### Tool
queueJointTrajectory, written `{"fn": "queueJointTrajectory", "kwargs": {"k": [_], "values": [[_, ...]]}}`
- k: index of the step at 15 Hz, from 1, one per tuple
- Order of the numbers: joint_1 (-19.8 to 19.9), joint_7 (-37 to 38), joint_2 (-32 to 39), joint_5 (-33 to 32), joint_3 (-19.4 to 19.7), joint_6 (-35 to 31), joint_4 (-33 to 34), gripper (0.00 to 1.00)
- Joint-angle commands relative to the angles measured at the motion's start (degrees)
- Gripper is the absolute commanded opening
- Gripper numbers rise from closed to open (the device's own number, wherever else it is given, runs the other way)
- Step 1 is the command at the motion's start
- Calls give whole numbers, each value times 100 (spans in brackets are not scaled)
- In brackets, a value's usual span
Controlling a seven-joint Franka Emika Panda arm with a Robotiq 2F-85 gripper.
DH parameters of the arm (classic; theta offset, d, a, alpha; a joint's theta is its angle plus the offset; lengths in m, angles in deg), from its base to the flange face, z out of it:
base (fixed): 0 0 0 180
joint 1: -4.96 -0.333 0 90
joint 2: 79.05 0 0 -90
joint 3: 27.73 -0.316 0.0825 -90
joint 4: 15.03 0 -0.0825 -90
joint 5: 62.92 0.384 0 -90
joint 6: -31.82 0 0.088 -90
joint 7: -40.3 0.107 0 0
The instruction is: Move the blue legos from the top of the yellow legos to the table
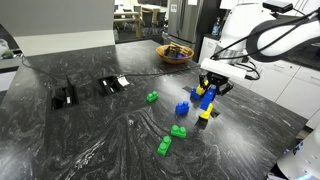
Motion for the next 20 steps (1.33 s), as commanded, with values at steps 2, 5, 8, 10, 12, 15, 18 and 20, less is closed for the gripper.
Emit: {"fn": "queueJointTrajectory", "kwargs": {"k": [2,5,8,10,12,15,18,20], "values": [[-248,-733,-14,-51,-39,267,303,10],[-468,-1309,148,-34,-138,289,554,10],[-691,-1939,374,-59,-285,257,797,10],[-813,-2335,579,-80,-391,274,997,10],[-953,-2814,747,2,-461,247,1144,10],[-1137,-3607,897,127,-515,249,1188,10],[-1256,-4448,842,424,-493,281,982,10],[-1276,-4809,810,577,-511,377,838,10]]}}
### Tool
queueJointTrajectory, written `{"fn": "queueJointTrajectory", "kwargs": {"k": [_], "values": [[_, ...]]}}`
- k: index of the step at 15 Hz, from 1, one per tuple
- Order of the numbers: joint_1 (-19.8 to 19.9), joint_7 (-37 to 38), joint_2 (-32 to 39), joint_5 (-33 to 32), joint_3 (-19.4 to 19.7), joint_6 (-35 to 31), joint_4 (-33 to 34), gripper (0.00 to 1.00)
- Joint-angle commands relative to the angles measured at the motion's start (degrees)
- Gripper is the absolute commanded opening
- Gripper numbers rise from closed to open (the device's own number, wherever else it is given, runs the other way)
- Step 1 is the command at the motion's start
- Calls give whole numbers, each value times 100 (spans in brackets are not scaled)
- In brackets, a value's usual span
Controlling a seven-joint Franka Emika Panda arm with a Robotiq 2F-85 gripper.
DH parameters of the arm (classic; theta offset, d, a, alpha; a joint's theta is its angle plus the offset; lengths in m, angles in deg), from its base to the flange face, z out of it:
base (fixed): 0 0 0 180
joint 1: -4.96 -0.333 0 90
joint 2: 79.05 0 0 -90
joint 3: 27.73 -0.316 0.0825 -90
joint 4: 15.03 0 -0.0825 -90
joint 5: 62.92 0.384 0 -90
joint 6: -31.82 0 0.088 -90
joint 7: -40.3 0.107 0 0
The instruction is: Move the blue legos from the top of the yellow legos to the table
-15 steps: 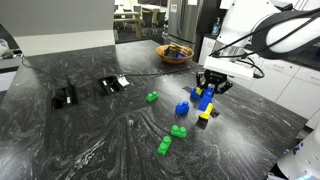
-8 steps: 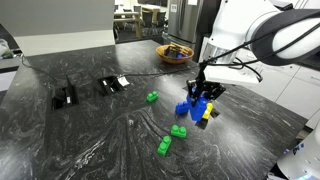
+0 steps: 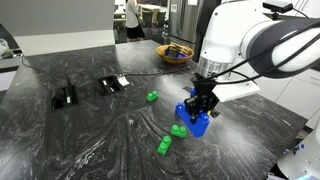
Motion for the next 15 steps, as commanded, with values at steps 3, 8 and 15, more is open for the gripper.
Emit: {"fn": "queueJointTrajectory", "kwargs": {"k": [3,8,15], "values": [[-49,-781,-49,350,-65,220,-322,10],[-34,-615,-168,243,-172,284,-706,10],[49,-284,-187,182,-164,258,-1003,10]]}}
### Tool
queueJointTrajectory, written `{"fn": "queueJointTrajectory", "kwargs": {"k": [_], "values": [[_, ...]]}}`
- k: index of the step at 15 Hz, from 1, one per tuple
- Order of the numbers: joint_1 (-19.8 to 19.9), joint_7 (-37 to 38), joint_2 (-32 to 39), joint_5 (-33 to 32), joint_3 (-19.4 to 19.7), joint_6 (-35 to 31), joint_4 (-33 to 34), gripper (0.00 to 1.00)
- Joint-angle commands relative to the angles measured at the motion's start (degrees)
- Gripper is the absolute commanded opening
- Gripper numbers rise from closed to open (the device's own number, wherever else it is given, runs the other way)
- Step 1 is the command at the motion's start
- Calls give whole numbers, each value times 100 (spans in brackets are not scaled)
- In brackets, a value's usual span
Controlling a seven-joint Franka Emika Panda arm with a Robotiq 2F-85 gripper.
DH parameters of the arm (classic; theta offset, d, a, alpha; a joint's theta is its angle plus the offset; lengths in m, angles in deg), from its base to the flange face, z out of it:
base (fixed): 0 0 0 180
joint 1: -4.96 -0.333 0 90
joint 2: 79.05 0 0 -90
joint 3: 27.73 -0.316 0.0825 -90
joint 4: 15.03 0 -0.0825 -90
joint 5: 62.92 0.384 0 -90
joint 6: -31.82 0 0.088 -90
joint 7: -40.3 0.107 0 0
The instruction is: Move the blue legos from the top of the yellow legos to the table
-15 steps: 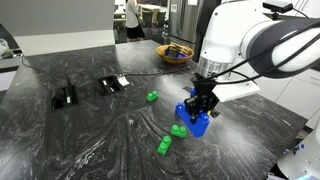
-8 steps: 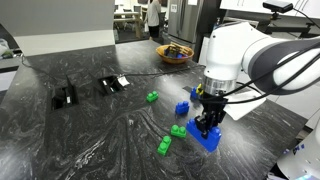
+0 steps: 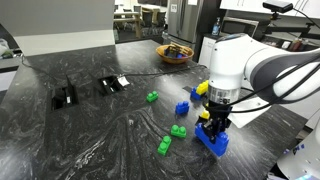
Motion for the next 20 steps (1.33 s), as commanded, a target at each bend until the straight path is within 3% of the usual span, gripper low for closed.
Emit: {"fn": "queueJointTrajectory", "kwargs": {"k": [1,3,4,5,11,20], "values": [[73,85,-69,15,-14,16,-82,10],[76,60,-67,31,4,14,-85,10],[74,30,-74,62,16,-7,-82,46],[78,20,-78,41,16,-7,-78,61],[80,-82,-114,148,75,-50,-97,99],[322,12,-652,114,348,138,-89,100]]}}
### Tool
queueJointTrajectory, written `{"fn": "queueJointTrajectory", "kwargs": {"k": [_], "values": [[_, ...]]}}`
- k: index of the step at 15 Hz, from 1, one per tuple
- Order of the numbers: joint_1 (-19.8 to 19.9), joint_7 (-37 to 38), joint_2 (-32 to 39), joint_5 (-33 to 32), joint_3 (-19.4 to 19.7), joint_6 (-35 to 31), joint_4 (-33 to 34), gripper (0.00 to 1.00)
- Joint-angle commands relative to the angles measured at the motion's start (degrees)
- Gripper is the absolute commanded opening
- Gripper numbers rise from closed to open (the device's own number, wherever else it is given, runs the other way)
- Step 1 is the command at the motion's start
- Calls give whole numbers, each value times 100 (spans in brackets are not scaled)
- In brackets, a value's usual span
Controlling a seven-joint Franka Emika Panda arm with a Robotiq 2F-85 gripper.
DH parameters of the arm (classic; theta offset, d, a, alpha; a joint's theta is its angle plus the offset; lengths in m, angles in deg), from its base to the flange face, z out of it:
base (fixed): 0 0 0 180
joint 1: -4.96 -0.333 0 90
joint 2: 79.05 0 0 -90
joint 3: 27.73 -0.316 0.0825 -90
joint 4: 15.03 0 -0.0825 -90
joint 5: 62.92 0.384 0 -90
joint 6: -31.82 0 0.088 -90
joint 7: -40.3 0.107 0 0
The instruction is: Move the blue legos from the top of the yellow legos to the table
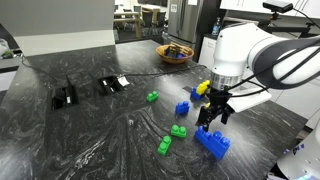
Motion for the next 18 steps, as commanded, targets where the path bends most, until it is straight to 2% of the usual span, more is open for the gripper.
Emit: {"fn": "queueJointTrajectory", "kwargs": {"k": [1,10,11,18], "values": [[261,7,-363,67,111,170,-36,100],[901,146,-632,157,559,655,-25,100],[873,27,-584,31,493,497,-8,100],[920,108,-584,40,520,575,-16,100]]}}
